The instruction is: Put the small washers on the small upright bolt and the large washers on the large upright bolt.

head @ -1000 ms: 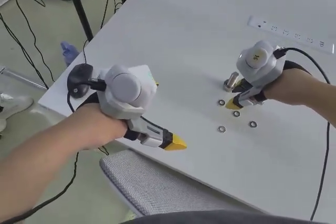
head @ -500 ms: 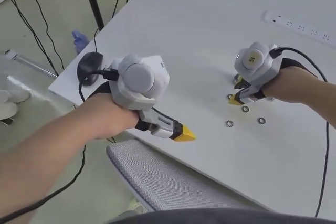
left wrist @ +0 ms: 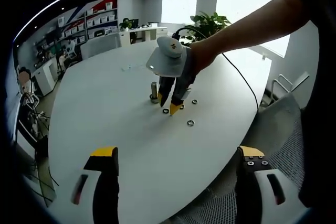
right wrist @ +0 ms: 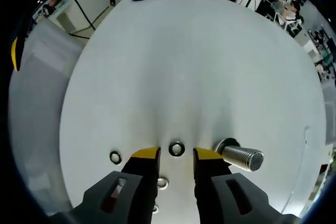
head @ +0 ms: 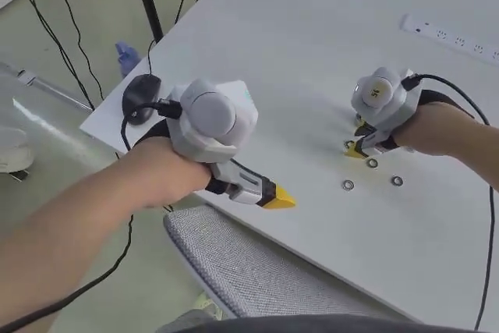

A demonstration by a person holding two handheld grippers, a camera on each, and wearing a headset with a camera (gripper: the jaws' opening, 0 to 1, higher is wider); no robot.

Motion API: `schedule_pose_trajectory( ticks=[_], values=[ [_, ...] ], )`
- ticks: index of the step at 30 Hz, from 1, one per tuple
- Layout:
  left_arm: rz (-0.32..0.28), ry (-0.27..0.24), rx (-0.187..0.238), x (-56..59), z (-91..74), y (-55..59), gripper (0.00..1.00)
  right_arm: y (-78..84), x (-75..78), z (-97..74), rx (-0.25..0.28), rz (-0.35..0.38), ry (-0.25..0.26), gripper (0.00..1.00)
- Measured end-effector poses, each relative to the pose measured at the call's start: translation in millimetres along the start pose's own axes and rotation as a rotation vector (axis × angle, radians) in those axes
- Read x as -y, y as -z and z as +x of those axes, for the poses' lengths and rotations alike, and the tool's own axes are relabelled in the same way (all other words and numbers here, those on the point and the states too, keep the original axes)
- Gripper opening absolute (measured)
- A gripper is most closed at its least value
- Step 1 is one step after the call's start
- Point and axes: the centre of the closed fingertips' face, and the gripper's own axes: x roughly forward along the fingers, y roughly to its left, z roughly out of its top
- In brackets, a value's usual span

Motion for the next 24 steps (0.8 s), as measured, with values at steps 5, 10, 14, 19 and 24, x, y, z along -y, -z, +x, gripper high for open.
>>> schedule_pose_trajectory(
  ticks=[5,10,14,19,24],
  values=[
    [-0.009,0.000,-0.005,1.9,-0.8,3.8,0.92,-1.2,-3.8,0.6,0.001,-0.003,-0.015,0.22],
    [-0.008,0.000,-0.005,1.7,-0.4,4.4,0.91,-1.1,-2.7,0.5,-0.005,-0.003,-0.015,0.19],
    [-0.012,0.000,-0.005,1.1,0.8,4.1,0.90,-0.6,-1.2,0.6,-0.004,-0.005,-0.017,0.17],
    [-0.012,0.000,-0.016,4.1,2.3,6.0,0.89,1.1,0.3,3.9,-0.024,-0.033,-0.018,0.15],
    [-0.014,0.006,-0.015,7.2,3.1,4.9,0.88,0.9,-0.6,2.5,-0.034,-0.052,-0.019,0.15]
  ],
)
